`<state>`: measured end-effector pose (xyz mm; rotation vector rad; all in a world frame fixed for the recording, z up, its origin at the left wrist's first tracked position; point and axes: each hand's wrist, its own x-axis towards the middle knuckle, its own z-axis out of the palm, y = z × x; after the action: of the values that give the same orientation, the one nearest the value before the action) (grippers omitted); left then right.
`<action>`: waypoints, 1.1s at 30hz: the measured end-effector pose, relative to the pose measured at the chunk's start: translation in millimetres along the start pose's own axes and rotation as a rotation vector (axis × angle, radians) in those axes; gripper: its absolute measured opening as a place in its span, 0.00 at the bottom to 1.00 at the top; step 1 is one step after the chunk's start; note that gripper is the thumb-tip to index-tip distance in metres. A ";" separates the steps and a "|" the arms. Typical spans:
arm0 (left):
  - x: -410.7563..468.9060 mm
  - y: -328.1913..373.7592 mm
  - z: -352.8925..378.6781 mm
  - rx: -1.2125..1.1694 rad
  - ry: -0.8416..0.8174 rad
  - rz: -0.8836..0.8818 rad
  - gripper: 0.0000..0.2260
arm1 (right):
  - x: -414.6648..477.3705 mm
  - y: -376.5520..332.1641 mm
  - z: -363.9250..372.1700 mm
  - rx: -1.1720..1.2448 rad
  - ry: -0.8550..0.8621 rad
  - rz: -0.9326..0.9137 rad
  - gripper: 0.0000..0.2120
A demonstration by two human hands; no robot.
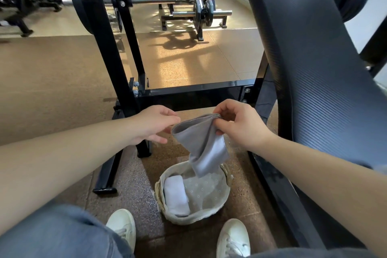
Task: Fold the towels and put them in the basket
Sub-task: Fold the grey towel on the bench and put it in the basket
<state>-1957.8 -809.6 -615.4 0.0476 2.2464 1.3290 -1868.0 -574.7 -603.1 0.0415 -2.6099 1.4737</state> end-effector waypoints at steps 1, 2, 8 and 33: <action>0.6 -1.4 -0.3 0.028 -0.026 -0.002 0.13 | -0.3 -0.5 0.1 0.010 -0.002 0.001 0.07; 1.0 -2.5 -0.1 0.061 -0.050 0.002 0.16 | -0.5 -0.7 0.1 0.018 -0.005 0.001 0.07; 3.0 -8.8 3.6 0.302 0.022 0.015 0.15 | -2.0 -3.1 0.7 0.010 -0.015 -0.017 0.07; -1.3 -0.4 -18.8 -0.033 -0.375 0.106 0.15 | 5.3 28.3 -6.2 0.215 -0.159 0.297 0.01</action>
<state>-1965.1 -825.3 -608.0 0.3776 1.9262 1.2879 -1875.2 -554.5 -623.2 -0.2249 -2.6562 1.9197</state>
